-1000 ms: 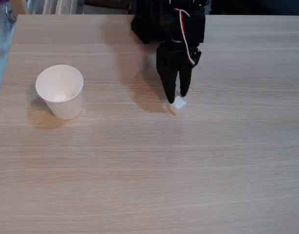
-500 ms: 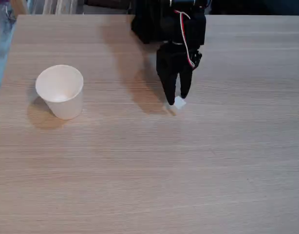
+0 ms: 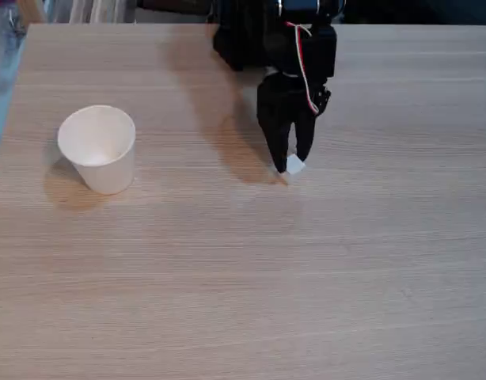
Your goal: Grasp a block and put it in the bin.
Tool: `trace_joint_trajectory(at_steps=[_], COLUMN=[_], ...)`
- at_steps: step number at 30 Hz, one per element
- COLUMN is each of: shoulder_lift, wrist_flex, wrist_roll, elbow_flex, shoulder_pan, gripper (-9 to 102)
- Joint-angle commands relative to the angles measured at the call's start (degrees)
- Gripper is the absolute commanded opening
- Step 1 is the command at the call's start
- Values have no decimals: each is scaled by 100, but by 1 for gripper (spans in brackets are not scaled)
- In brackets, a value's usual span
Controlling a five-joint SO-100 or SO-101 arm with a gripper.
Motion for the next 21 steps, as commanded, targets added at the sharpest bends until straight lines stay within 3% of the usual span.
trace_joint_trajectory(at_steps=[1, 13, 21], shoulder_lift=[-53, -316, -334], wrist_flex=[-88, -387, -580], wrist_roll=[44, 26, -18], elbow_flex=[-53, -62, -62], shoulder_pan=[-35, -35, 18], gripper=[22, 18, 3])
